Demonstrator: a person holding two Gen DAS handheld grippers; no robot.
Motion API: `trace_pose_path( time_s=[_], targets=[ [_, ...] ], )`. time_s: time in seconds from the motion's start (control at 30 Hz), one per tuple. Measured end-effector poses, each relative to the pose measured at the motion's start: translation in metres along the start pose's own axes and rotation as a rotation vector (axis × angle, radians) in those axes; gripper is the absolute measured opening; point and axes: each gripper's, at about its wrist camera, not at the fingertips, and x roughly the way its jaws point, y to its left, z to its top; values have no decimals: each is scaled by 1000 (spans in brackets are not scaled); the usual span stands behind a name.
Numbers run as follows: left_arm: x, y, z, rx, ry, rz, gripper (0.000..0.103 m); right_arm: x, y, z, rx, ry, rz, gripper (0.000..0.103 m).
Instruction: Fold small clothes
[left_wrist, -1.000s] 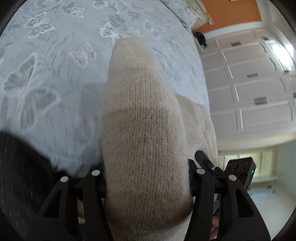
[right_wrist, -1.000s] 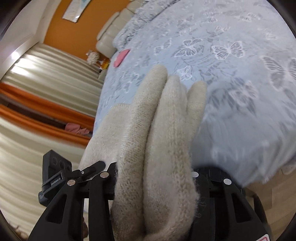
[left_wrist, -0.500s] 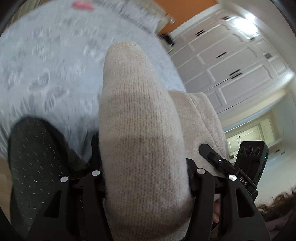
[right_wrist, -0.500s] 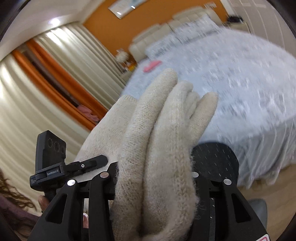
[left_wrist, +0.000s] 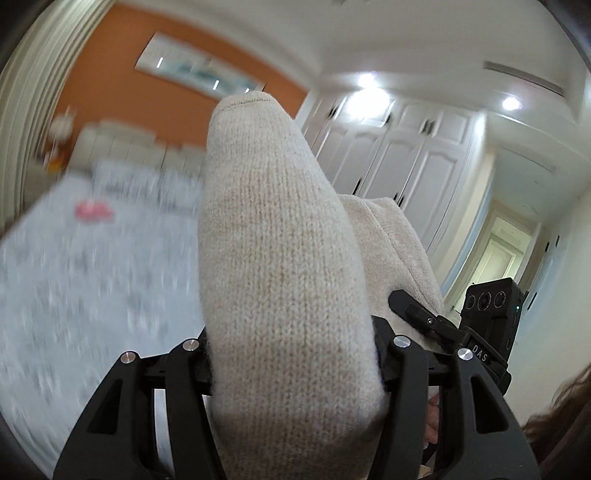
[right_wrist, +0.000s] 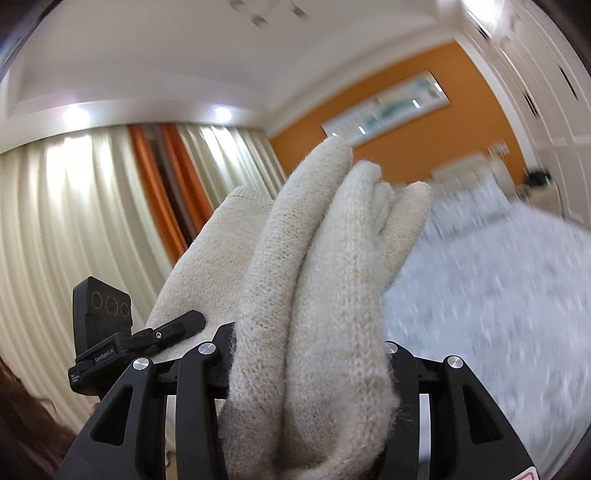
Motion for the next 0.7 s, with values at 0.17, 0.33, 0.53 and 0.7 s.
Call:
trace_pose_path(
  time_s=[0.17, 0.33, 0.53, 0.7],
  targets=[
    [-14, -12, 55, 116, -159, 8, 55, 27, 9, 63, -58, -96, 114, 44],
    [-32, -19, 103, 203, -310, 20, 58, 53, 28, 113, -117, -163, 200, 45],
    [-21, 13, 141, 209, -388, 26, 61, 117, 20, 151, -132, -182, 244, 45],
    [20, 82, 151, 120, -381, 56, 61, 201, -17, 149, -81, -124, 247, 46]
  ],
)
